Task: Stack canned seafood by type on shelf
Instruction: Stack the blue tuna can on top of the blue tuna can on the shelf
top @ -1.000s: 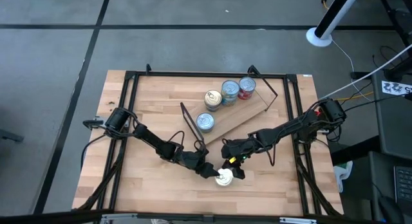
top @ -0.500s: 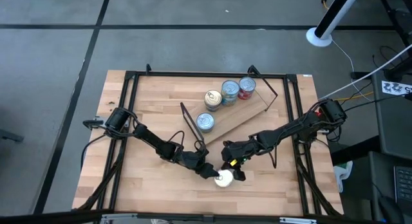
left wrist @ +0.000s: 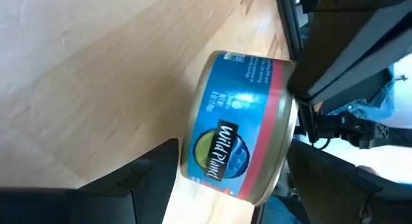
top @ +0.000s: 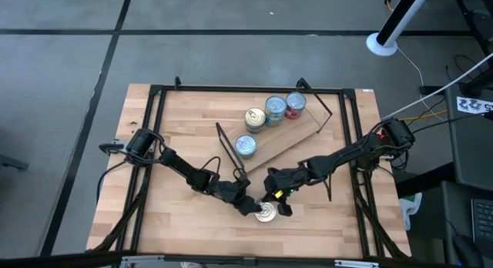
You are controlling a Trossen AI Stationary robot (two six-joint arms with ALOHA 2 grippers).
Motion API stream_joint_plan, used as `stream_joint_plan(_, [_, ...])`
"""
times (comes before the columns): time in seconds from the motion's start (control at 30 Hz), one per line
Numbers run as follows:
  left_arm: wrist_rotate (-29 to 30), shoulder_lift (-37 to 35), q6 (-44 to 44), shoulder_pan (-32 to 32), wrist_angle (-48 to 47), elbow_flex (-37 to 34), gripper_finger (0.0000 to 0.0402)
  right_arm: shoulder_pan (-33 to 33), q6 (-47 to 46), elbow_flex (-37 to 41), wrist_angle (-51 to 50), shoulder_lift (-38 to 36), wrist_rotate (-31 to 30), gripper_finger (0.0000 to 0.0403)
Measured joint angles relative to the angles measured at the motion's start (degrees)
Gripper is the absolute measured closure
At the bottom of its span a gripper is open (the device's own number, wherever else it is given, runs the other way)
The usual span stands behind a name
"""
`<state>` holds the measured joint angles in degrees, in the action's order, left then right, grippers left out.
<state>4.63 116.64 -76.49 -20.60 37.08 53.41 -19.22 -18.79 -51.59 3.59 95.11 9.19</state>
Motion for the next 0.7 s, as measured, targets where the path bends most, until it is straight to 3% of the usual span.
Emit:
stream_joint_plan(0.33, [0.92, 0.00, 6.06, 0.02, -0.02, 0.00, 0.0121, 0.00, 1.34, 0.00, 0.05, -0.01, -1.20, 0.0402])
stream_joint_plan(0.7, [1.39, 0.00, 5.48, 0.02, 0.02, 0.00, 0.0121, 0.11, 1.34, 0.00, -0.71, -0.07, -1.06, 0.0402])
